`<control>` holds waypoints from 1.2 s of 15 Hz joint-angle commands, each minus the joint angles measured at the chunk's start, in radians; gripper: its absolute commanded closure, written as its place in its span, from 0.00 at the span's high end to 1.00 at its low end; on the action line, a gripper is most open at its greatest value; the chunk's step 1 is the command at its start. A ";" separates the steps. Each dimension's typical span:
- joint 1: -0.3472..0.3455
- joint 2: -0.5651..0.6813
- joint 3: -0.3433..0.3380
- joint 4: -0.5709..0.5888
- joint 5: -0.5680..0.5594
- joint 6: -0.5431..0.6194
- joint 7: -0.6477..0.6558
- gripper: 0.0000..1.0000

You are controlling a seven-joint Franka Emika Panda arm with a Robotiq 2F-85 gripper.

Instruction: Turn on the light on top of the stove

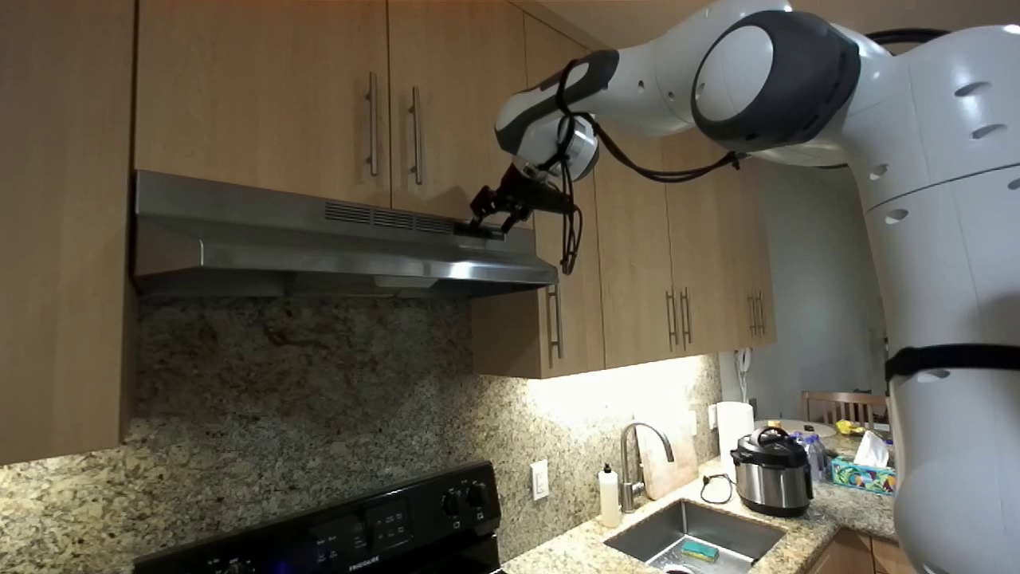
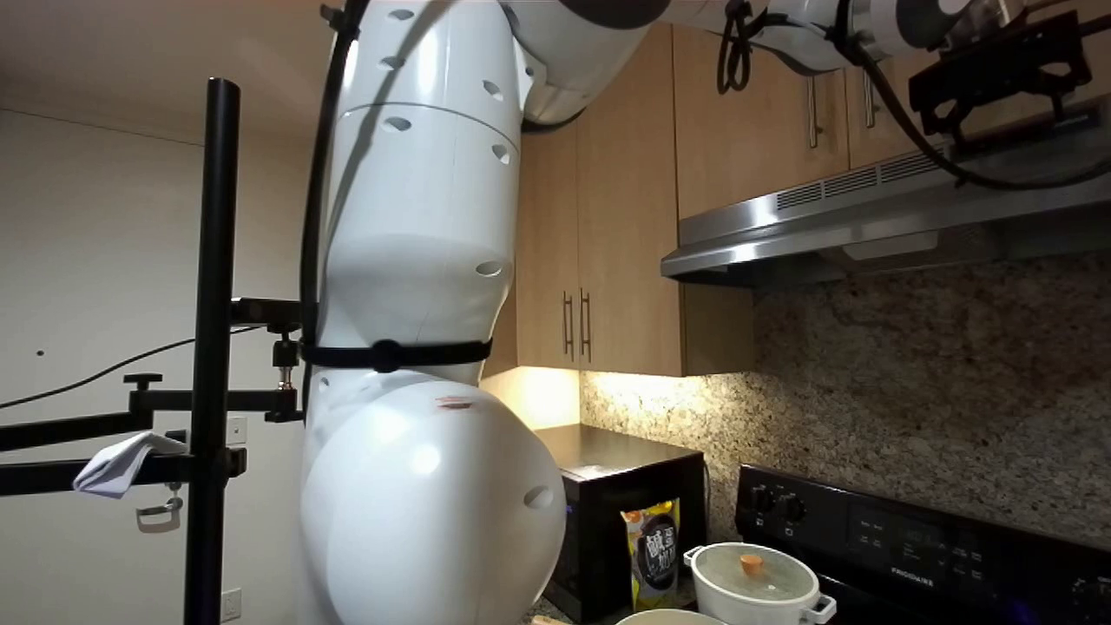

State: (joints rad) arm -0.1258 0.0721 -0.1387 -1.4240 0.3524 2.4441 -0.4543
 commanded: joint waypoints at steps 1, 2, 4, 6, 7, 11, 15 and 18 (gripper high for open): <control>-0.005 0.008 0.001 0.012 0.031 0.013 -0.039 1.00; -0.006 0.008 0.001 0.013 0.032 0.013 -0.039 1.00; -0.007 0.010 0.000 0.015 0.033 0.014 -0.038 1.00; -0.008 0.013 -0.001 0.017 0.036 0.016 -0.039 1.00; -0.009 0.014 -0.001 0.019 0.037 0.017 -0.040 1.00; -0.012 0.020 -0.007 0.026 0.042 0.020 -0.038 1.00; -0.012 0.020 -0.014 0.026 0.053 0.022 -0.034 1.00; -0.011 0.022 -0.019 0.030 0.051 0.022 -0.025 1.00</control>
State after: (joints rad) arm -0.1293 0.0797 -0.1570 -1.4109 0.3719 2.4484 -0.4543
